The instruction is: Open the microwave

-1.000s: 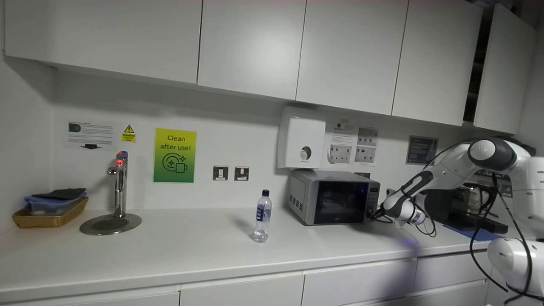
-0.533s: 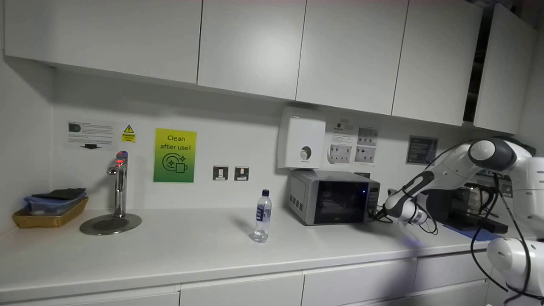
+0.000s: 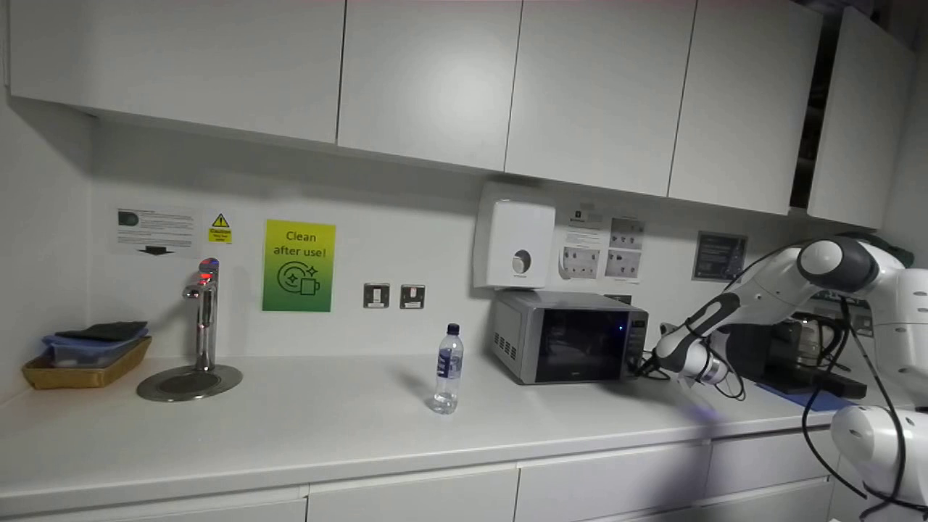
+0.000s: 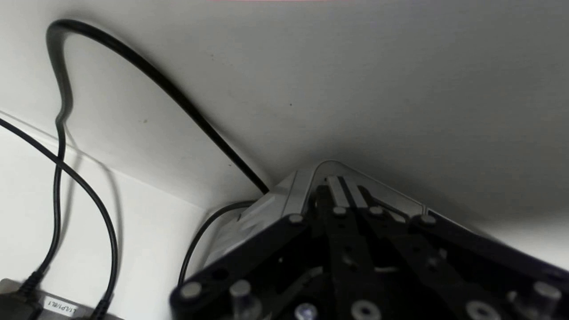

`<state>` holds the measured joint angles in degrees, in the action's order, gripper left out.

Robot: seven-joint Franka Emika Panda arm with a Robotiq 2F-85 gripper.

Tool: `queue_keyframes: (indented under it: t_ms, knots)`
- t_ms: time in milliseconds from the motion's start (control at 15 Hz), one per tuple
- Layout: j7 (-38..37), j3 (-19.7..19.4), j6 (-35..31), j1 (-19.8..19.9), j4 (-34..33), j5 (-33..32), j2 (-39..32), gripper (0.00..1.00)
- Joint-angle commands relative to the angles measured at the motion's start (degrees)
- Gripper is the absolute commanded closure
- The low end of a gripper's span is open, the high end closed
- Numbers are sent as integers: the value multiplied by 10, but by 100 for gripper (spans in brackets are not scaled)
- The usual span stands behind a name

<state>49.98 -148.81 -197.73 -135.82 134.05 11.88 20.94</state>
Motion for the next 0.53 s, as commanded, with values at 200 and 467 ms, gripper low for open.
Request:
queue_keyframes:
  t_ms: [200,467]
  knots:
    - [5,0,-14,-8,-110,-31,67,100]
    - [4,0,-14,-12,-114,-19,69,100]
